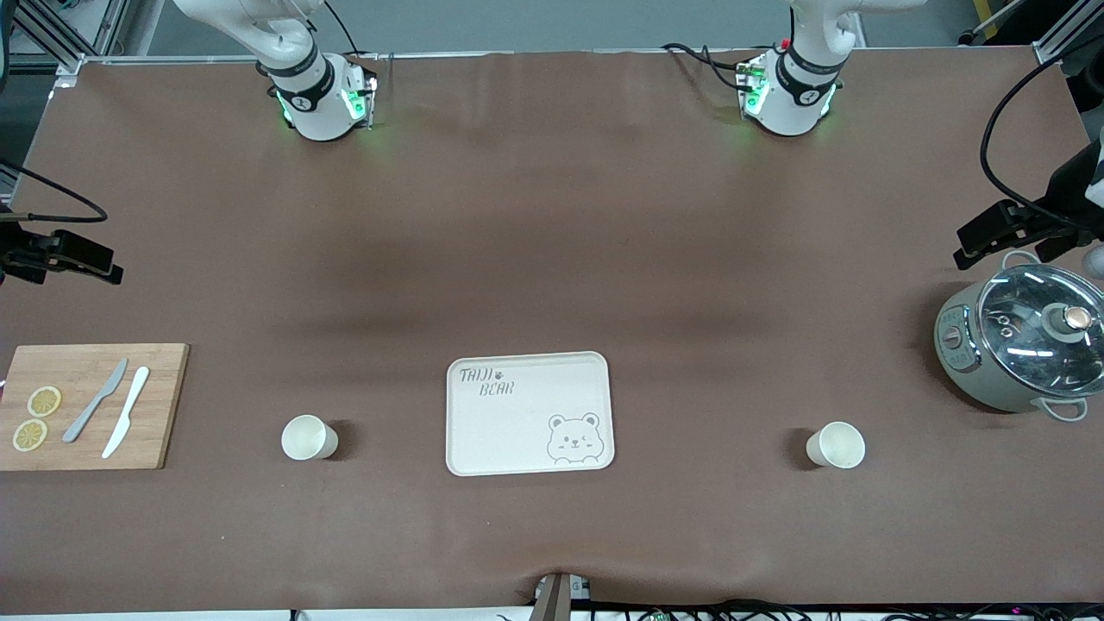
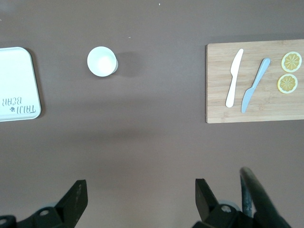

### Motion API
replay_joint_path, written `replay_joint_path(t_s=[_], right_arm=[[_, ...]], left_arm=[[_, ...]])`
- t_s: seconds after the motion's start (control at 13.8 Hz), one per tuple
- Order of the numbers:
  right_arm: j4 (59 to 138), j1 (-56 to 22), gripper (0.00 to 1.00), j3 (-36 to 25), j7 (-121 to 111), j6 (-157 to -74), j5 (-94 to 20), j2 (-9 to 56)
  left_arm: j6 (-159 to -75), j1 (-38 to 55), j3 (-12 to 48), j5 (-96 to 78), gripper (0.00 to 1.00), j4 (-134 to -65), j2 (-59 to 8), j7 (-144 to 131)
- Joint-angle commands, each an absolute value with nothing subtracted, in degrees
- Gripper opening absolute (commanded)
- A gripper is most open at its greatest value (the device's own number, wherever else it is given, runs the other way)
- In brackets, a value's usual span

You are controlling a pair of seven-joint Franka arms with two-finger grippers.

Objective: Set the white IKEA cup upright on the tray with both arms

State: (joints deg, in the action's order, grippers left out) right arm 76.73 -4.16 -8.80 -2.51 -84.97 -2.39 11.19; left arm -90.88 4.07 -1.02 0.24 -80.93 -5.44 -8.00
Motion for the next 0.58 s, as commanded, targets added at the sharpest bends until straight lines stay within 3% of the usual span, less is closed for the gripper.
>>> replay_joint_path(t_s=[0.0,0.51], right_arm=[[77.78,-3.87,1.00,-8.35,-1.14,-85.43,-3.16,10.11],[77.78,-4.22,1.00,-8.35,-1.23,-85.52,-3.08,10.28]], left_arm=[[-90.35,3.43,-1.05,-0.70,1.00,-80.60,-4.92,-7.13],[-90.35,2.02,-1.23,-0.62,1.00,-82.17,-6.85,-6.94]])
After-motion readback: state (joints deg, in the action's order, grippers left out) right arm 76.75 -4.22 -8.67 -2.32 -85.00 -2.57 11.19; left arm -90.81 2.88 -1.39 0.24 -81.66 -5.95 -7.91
